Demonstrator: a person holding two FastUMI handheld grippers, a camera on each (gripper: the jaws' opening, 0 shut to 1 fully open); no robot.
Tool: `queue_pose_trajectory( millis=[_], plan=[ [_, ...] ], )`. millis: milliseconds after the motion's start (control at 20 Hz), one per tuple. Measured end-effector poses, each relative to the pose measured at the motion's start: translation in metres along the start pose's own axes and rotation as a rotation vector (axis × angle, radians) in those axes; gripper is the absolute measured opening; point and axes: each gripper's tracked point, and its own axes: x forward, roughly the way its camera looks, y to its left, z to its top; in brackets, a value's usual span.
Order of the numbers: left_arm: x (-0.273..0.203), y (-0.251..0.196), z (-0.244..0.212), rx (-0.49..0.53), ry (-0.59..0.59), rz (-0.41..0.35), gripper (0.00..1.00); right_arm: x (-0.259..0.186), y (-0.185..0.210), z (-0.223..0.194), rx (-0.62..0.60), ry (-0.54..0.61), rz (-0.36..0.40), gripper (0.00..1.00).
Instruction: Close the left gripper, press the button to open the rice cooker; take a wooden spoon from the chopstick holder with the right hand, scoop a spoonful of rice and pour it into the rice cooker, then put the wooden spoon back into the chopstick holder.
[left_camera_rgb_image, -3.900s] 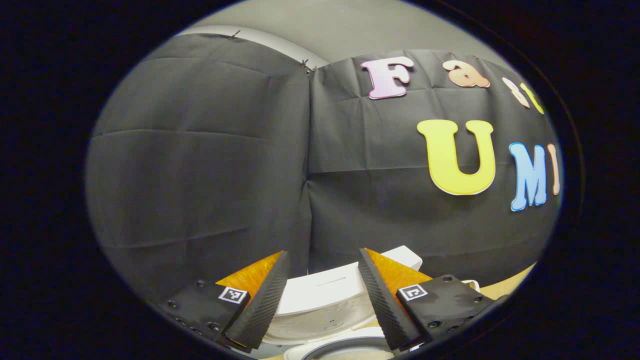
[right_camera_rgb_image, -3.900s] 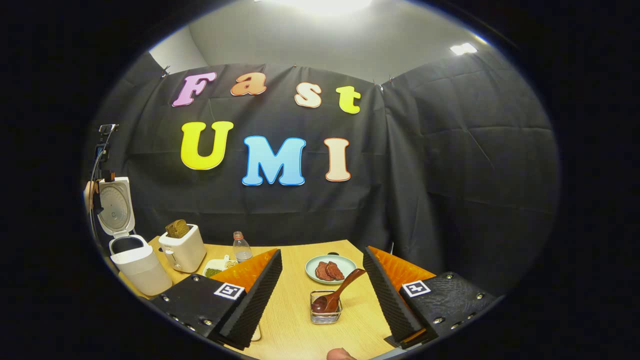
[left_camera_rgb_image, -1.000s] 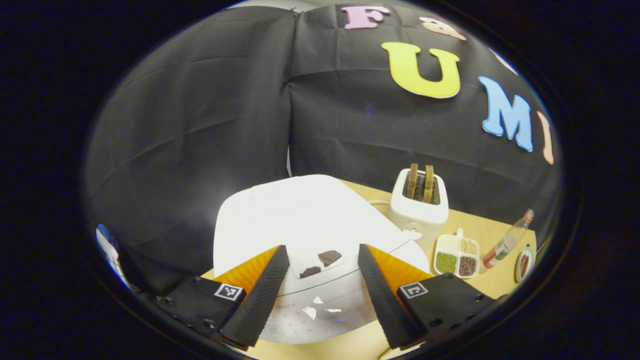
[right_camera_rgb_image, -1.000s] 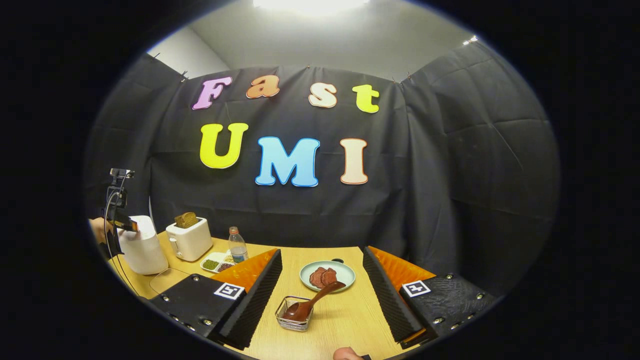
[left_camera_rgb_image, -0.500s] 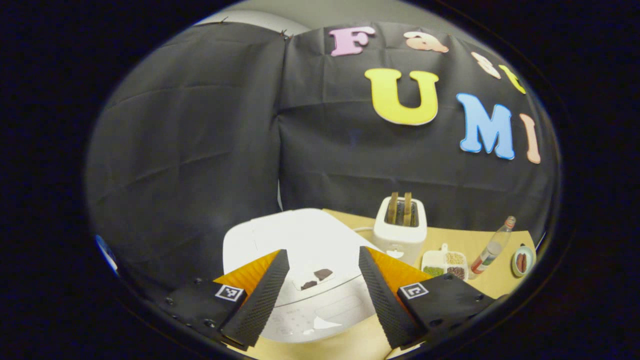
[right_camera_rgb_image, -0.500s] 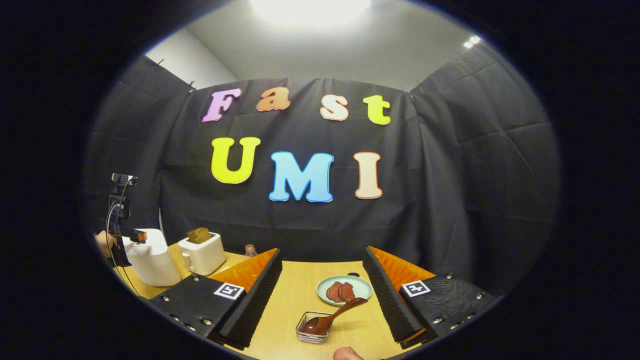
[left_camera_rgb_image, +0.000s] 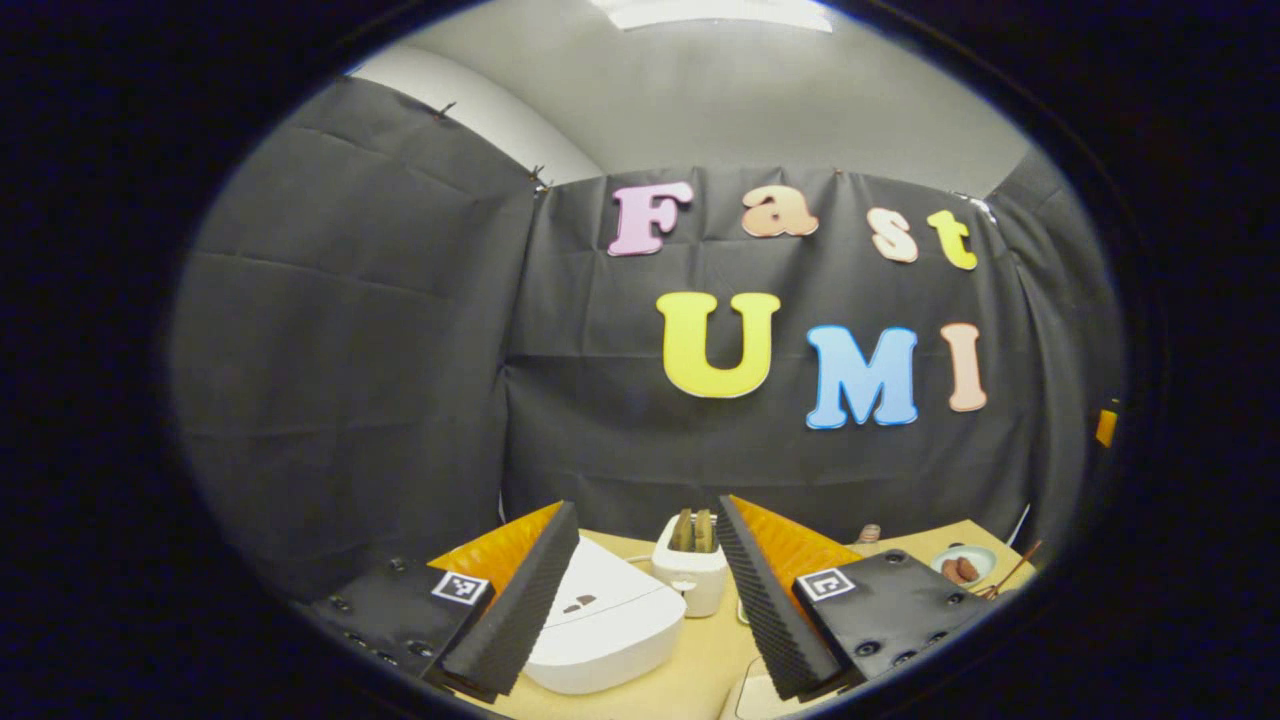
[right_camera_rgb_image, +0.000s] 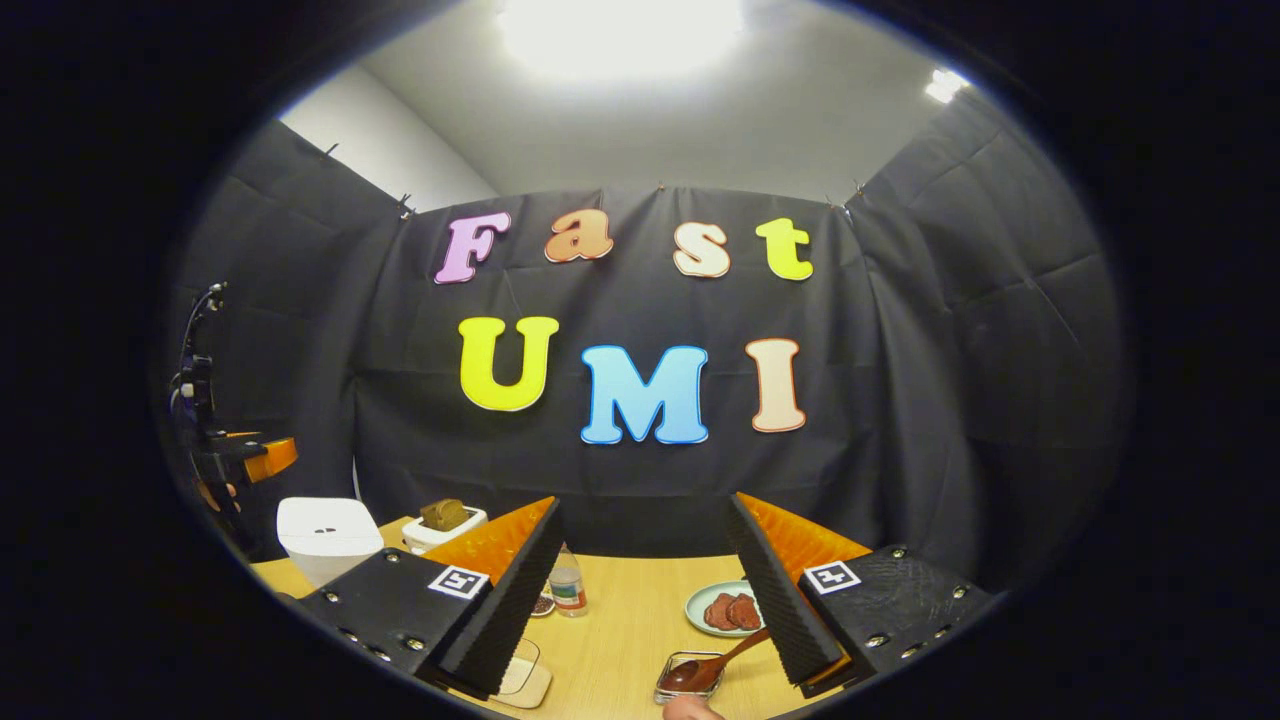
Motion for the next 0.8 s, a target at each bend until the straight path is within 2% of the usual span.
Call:
queue_pose_trajectory(
  millis=[300,450,800],
  plan=[
    [-0.054,-0.014,0.024,0.04,-0.09,-0.052,0.94,-0.002,0.02,0.005,0.031,-0.028,0.009,0.99],
    [-0.064,-0.018,0.019,0.012,-0.083,-0.073,0.96,-0.002,0.03,0.003,0.03,-0.026,0.014,0.99],
    [-0.065,-0.007,0.017,-0.002,-0.071,-0.051,0.94,0.004,0.053,0.006,0.036,-0.03,0.052,0.99]
  ],
)
